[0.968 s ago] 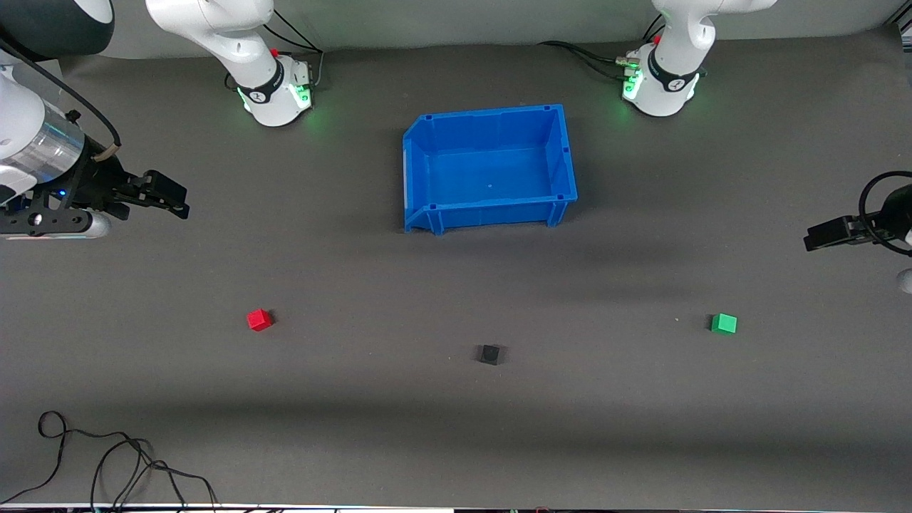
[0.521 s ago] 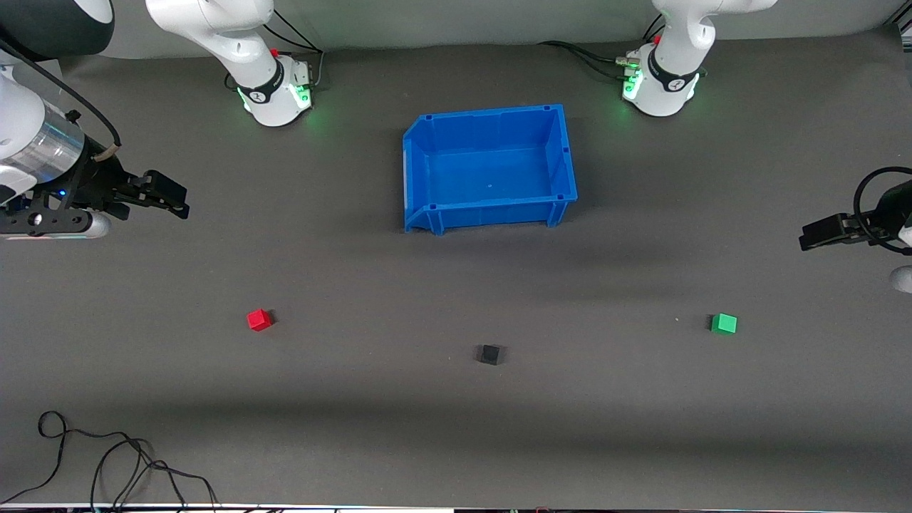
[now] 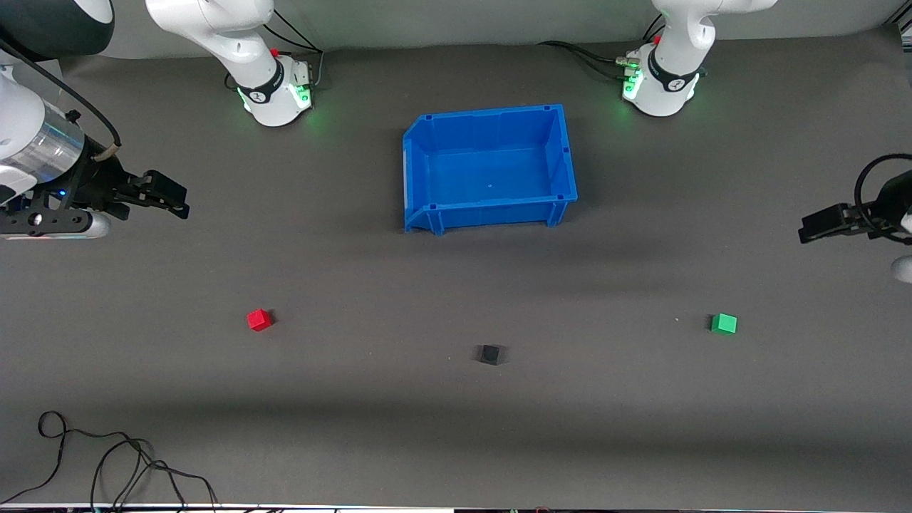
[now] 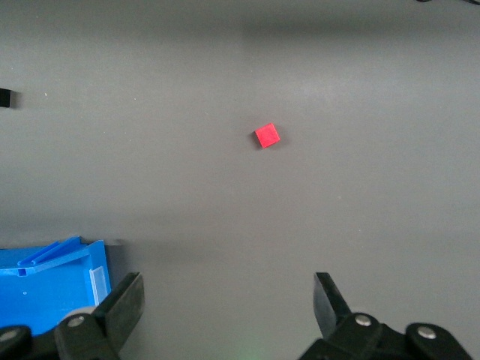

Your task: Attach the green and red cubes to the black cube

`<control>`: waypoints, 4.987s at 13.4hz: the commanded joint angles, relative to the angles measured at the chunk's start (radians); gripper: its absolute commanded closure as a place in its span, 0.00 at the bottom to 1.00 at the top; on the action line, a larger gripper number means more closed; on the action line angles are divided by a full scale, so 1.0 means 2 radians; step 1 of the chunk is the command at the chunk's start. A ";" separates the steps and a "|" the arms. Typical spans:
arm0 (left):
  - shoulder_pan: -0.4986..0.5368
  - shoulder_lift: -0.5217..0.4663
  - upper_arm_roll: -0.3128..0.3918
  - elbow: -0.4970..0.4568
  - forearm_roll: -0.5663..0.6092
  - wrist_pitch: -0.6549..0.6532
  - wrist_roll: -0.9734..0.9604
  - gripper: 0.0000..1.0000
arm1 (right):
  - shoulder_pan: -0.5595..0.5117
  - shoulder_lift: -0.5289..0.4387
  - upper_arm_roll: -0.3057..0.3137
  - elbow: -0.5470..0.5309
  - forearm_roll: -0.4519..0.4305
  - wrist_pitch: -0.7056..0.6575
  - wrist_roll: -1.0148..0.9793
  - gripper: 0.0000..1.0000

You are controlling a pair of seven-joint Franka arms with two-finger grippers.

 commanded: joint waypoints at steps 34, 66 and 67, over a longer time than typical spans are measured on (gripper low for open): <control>-0.025 -0.035 -0.001 -0.049 0.005 0.026 -0.027 0.00 | 0.006 0.006 -0.003 0.012 0.002 -0.006 -0.009 0.00; -0.018 0.032 0.000 -0.082 0.000 0.084 -0.315 0.00 | -0.038 0.200 -0.026 0.001 0.103 0.081 0.245 0.00; -0.017 0.040 0.001 -0.096 0.000 0.099 -0.367 0.00 | -0.039 0.209 -0.026 -0.001 0.104 0.083 0.258 0.00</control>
